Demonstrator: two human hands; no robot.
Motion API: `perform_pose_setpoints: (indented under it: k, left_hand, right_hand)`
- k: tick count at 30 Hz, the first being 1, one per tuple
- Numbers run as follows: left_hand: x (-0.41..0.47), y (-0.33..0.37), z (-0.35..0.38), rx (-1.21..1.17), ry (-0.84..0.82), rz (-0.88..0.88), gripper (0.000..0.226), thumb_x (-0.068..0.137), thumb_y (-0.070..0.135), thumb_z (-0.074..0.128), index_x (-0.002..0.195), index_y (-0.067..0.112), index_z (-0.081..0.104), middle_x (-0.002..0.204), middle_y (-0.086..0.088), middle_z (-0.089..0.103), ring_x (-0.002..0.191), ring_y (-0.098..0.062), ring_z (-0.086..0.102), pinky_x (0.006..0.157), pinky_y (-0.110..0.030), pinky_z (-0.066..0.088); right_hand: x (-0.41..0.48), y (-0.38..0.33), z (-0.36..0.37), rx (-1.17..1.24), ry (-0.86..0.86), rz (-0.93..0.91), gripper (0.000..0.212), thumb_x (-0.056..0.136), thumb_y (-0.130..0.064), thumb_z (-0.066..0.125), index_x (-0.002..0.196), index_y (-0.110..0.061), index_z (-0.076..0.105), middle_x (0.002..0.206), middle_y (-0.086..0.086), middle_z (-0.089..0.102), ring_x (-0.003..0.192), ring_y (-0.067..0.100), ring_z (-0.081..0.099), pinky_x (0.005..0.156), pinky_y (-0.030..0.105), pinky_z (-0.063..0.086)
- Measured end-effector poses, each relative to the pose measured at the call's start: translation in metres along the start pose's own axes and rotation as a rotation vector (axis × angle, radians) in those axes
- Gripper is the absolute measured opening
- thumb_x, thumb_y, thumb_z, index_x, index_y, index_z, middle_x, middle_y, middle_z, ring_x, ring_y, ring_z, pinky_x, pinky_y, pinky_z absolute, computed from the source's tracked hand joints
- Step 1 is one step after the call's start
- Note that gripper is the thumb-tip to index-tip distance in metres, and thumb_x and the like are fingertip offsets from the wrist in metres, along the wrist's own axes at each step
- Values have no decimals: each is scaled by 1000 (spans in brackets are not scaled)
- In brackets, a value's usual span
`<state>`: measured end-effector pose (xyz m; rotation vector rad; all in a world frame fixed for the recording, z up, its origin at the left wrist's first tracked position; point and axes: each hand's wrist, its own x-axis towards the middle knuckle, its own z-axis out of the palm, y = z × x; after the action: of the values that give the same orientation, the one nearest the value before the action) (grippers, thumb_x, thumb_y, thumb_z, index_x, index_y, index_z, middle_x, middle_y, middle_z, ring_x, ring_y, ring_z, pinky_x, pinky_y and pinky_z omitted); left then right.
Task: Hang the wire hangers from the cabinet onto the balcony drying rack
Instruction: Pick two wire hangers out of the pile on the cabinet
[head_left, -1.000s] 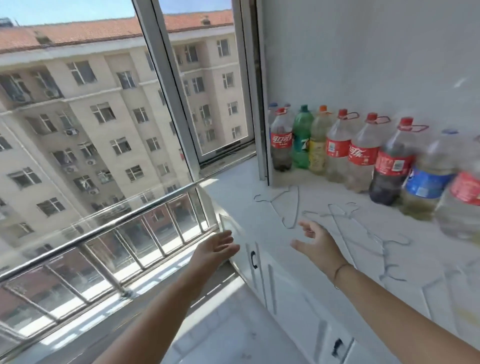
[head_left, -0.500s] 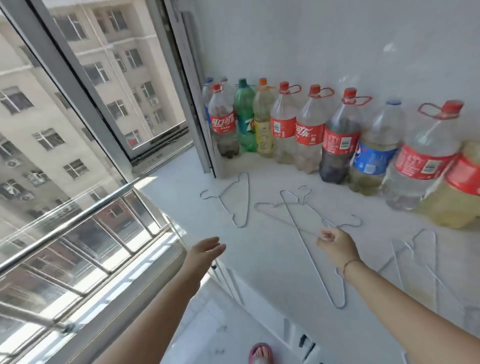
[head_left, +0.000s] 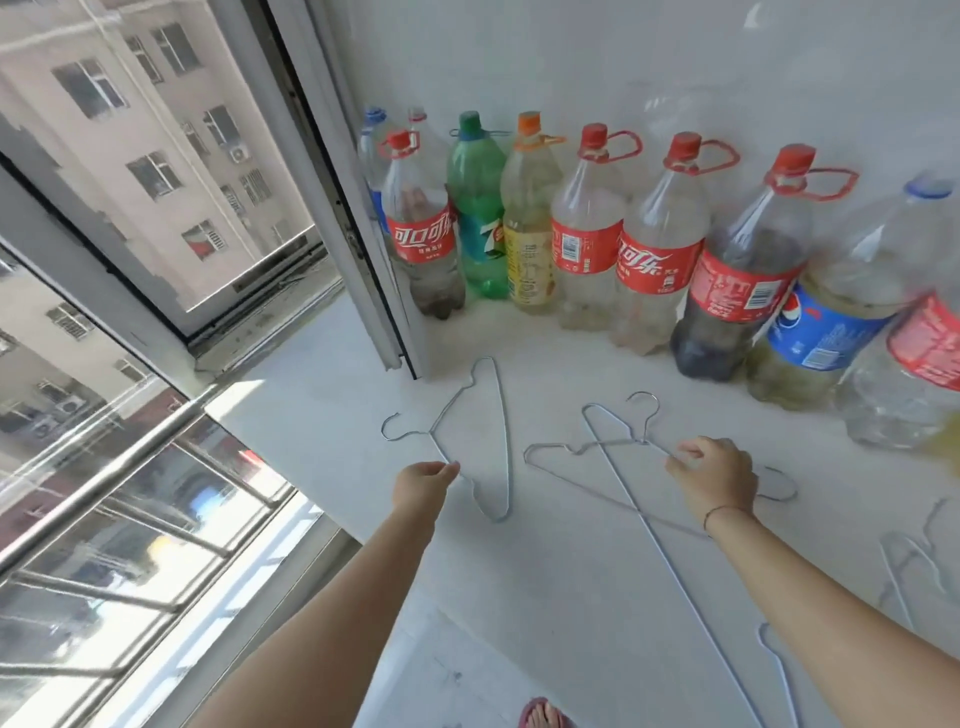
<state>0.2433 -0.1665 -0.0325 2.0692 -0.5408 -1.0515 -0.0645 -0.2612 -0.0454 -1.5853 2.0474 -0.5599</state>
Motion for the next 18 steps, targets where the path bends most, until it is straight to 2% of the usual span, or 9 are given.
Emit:
perform_pose_setpoints:
  k: [2,4,6,13,18]
  left_hand:
    - [21,1,5,56,11,-30,16,83,28,66,75,14,66,61,-4,51,60,-21,45,61,-25,35]
    - [39,0,10,115,40,-56,26,82,31,65,62,16,56,59,-7,45,56,-22,40,58,-25,31]
    - [52,0,13,172,85,-75,32,80,33,64,56,16,51,59,-8,47,53,-23,42,54,-26,32]
    - [71,9,21,249,101,-109,15,69,20,61,55,15,58,56,-6,52,51,-24,45,50,-23,34]
    - [67,10,17,125,96,-129,18,70,13,57,53,14,55,56,-7,53,51,-22,44,54,-24,35]
  right_hand:
    - [10,1,7,-52,11,12,21,73,-22,70,93,-16,69,104,12,62,101,36,50,80,38,42]
    - [19,4,13,-71,16,32,20,73,-23,70,92,-17,70,104,11,63,101,36,51,79,37,41]
    - [24,7,20,-63,14,54,17,73,-23,69,89,-19,70,102,10,64,100,35,51,80,38,42]
    - [29,7,39,-8,63,70,8,71,-16,69,78,-18,70,88,8,67,92,35,57,77,39,46]
    - [33,8,39,2,64,47,6,70,-10,69,71,-16,68,83,12,68,82,37,60,72,40,49]
